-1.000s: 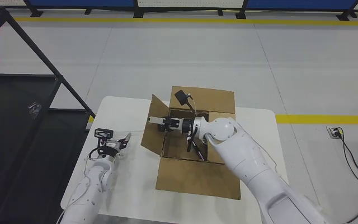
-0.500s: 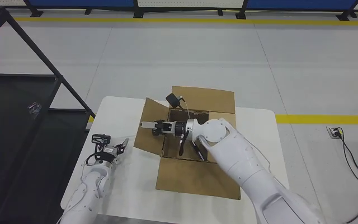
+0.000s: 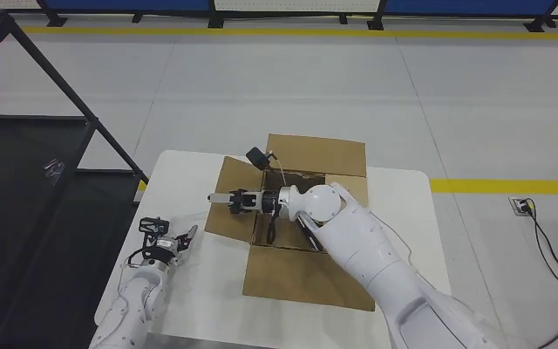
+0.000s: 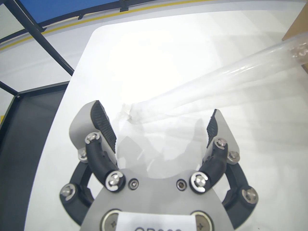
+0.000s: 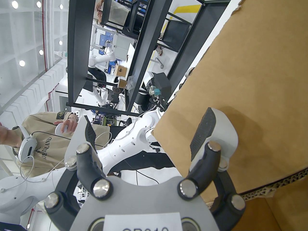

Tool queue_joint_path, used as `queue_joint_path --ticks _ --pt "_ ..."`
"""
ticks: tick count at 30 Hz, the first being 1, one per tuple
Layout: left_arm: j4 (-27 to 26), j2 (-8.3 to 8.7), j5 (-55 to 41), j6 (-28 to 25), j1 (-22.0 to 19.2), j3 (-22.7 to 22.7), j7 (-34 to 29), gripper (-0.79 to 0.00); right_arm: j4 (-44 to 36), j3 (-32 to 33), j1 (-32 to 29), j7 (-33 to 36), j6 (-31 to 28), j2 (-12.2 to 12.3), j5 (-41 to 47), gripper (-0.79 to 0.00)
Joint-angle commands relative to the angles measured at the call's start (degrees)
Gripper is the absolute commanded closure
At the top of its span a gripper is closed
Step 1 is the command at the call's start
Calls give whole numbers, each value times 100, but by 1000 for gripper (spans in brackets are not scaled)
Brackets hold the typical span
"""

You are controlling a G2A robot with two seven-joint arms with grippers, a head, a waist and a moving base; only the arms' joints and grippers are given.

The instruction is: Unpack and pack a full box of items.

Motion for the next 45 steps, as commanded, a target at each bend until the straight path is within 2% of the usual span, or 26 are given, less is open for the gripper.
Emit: queue_joint_path --ticks 1,11,16,21,32,38,45 --pt "-254 28 -141 -56 160 -136 140 -785 50 -33 18 -61 38 -43 -55 -785" --pt "-2096 257 -124 -219 1378 -980 420 -785 319 -283 142 -481 337 -305 -532 -785" --pt "-2602 303 -313 -384 1791 -1275 395 -785 456 -393 202 -463 512 -432 -724 -785" --pt "-2754 313 -374 -407 1912 -1374 313 -785 616 -443 252 -390 655 -543 -808 -785" --pt "-2768 302 -347 -487 1865 -1316 272 -785 893 -357 317 -322 494 -670 -797 -785" --pt "-3100 309 -756 -855 2015 -1479 492 -785 933 -209 376 -259 76 -626 -762 -785" --pt "-3967 340 -799 -1092 2312 -1690 495 -785 861 138 374 -65 -809 -388 -616 -785"
